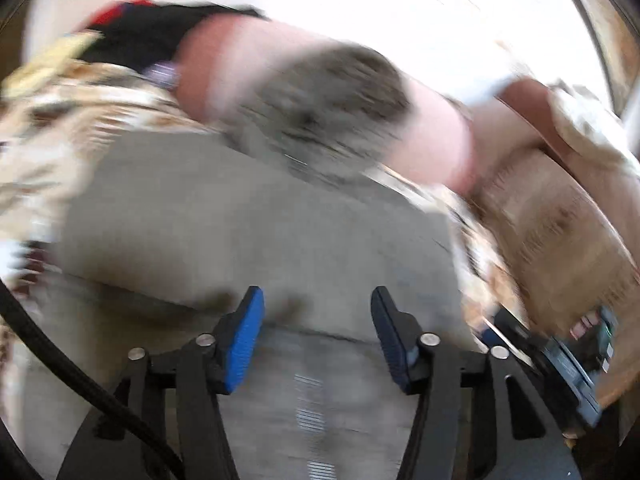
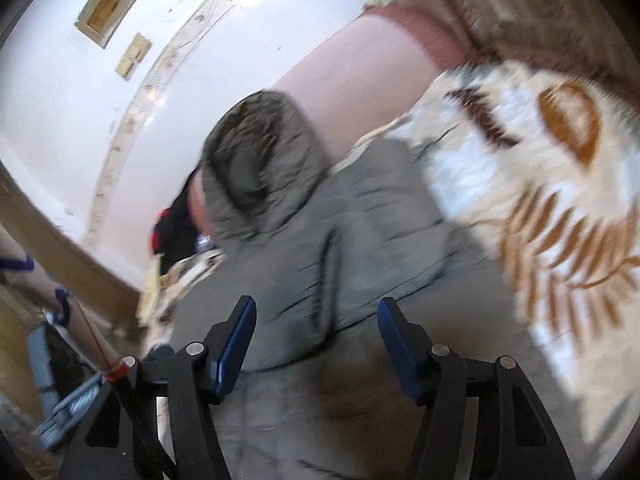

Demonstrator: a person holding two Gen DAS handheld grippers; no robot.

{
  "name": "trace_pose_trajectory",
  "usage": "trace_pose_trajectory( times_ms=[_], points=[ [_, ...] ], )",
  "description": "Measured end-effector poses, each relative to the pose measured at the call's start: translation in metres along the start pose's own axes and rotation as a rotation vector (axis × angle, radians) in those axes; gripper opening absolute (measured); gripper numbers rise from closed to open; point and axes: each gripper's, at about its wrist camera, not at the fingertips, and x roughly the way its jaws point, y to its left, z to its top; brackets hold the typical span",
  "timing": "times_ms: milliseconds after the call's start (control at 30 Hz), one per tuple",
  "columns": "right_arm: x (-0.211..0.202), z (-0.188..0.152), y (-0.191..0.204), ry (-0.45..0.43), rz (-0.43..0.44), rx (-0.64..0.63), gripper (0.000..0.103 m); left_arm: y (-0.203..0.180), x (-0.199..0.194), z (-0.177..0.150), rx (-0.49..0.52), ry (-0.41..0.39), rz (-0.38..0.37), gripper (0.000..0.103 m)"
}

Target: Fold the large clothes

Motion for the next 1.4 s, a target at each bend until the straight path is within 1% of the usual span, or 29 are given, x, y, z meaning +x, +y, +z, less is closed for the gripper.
trace_pose_trajectory(
  times_ms=[33,67,100,167,233,333,367,400,433,467,500,567,600,633,700,767,833,933,967,1000,1033,1067,1133,1167,1200,1233,1267,1333,1400],
  points=[
    [0.003,-0.002,0.0,0.008,0.001,0.005,0.067,0.015,-0.003,0.005,-0.007,-0.017,0.061,0.057],
    [0.007,-0.004,-0.002,0.018,0.0,0.011,0.066,0.037,-0.005,0.01,-0.01,-0.041,0.166,0.057],
    [0.014,-0.005,-0.005,0.042,0.013,0.025,0.066,0.051,-0.006,0.012,-0.01,-0.061,0.242,0.057],
    [0.027,-0.01,-0.01,0.079,0.039,0.061,0.064,0.077,-0.006,0.014,-0.031,-0.077,0.307,0.057],
    [0.039,-0.015,-0.008,0.113,0.066,0.079,0.063,0.093,-0.004,0.015,-0.045,-0.081,0.334,0.057],
    [0.053,-0.021,0.0,0.149,0.091,0.069,0.058,0.103,0.01,0.009,-0.044,-0.08,0.305,0.06],
    [0.058,-0.023,0.004,0.158,0.076,0.043,0.047,0.105,0.019,0.003,-0.032,-0.081,0.302,0.063],
    [0.063,-0.024,0.009,0.154,0.036,0.003,0.03,0.106,0.023,0.003,-0.019,-0.091,0.31,0.064],
    [0.065,-0.024,0.012,0.136,0.0,-0.027,0.026,0.106,0.031,-0.003,0.005,-0.091,0.328,0.069],
    [0.064,-0.022,0.014,0.094,-0.045,-0.057,0.022,0.105,0.038,-0.005,0.014,-0.074,0.339,0.072],
    [0.063,-0.019,0.013,0.074,-0.07,-0.063,0.021,0.103,0.042,-0.003,0.025,-0.056,0.338,0.072],
    [0.061,-0.013,0.015,0.052,-0.136,-0.071,0.021,0.098,0.041,-0.003,0.052,-0.063,0.332,0.075],
    [0.061,-0.011,0.021,0.048,-0.19,-0.113,0.021,0.096,0.044,-0.004,0.061,-0.062,0.336,0.076],
    [0.066,-0.012,0.027,0.055,-0.252,-0.168,0.021,0.096,0.046,-0.006,0.065,-0.056,0.341,0.077],
    [0.077,-0.018,0.025,0.089,-0.296,-0.202,0.021,0.098,0.051,-0.007,0.056,-0.048,0.347,0.08],
    [0.081,-0.021,0.014,0.121,-0.286,-0.172,0.022,0.101,0.054,-0.007,0.047,-0.048,0.354,0.083],
    [0.08,-0.019,0.012,0.124,-0.273,-0.158,0.022,0.101,0.053,-0.007,0.049,-0.053,0.358,0.083],
    [0.073,-0.019,0.011,0.128,-0.266,-0.135,0.029,0.101,0.045,-0.007,0.034,-0.07,0.353,0.083],
    [0.07,-0.018,0.01,0.116,-0.275,-0.126,0.036,0.101,0.039,-0.007,0.02,-0.08,0.35,0.083],
    [0.062,-0.016,0.011,0.085,-0.302,-0.123,0.044,0.1,0.032,-0.008,0.012,-0.098,0.349,0.083],
    [0.052,-0.015,0.013,0.043,-0.341,-0.131,0.046,0.098,0.026,-0.008,0.011,-0.113,0.348,0.083],
    [0.044,-0.017,0.018,0.016,-0.362,-0.144,0.046,0.091,0.015,-0.008,0.023,-0.151,0.35,0.083],
    [0.023,-0.016,0.028,-0.087,-0.422,-0.199,0.046,0.079,0.005,-0.009,0.063,-0.21,0.369,0.083],
    [0.018,-0.015,0.032,-0.119,-0.433,-0.215,0.046,0.069,0.002,-0.011,0.099,-0.238,0.378,0.083],
    [0.013,-0.016,0.038,-0.162,-0.44,-0.248,0.046,0.065,0.003,-0.012,0.115,-0.245,0.376,0.083],
    [0.012,-0.017,0.047,-0.177,-0.432,-0.296,0.046,0.058,0.007,-0.016,0.138,-0.236,0.36,0.083],
    [0.016,-0.018,0.053,-0.174,-0.423,-0.335,0.046,0.053,0.014,-0.018,0.158,-0.214,0.348,0.083],
    [0.029,-0.023,0.064,-0.135,-0.392,-0.412,0.045,0.045,0.027,-0.023,0.192,-0.168,0.334,0.083],
    [0.048,-0.032,0.071,-0.057,-0.352,-0.478,0.044,0.04,0.036,-0.028,0.218,-0.143,0.343,0.083]
  ],
)
